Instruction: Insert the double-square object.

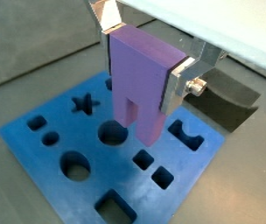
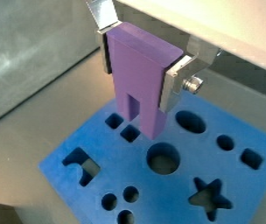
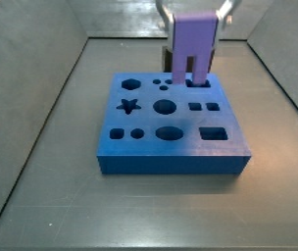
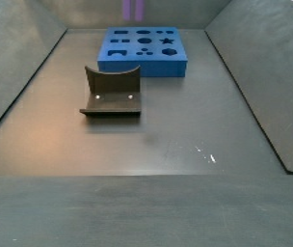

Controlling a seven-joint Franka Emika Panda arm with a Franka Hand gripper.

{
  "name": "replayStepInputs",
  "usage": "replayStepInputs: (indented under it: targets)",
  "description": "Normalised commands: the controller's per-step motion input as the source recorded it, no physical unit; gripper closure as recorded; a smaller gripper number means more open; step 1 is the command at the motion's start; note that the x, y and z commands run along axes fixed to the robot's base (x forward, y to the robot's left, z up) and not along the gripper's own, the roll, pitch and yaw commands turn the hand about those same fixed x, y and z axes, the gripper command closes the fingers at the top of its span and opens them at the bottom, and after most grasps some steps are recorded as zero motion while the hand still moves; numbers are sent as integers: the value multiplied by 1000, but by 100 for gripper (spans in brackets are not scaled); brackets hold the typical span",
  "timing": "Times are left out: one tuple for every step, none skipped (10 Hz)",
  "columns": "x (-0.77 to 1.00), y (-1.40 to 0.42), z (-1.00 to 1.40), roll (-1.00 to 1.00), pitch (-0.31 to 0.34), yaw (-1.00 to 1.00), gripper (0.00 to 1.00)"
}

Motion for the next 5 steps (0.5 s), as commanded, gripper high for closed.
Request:
replayStepInputs:
  targets:
    - [766,0,-677,0,0,0,100]
    - [974,0,-654,0,-17,0,100]
    - [1000,0,-634,49,-61,0,100]
    - [811,0,-557,124,-76,0,100]
    - [594,0,-383,103,-11,0,100]
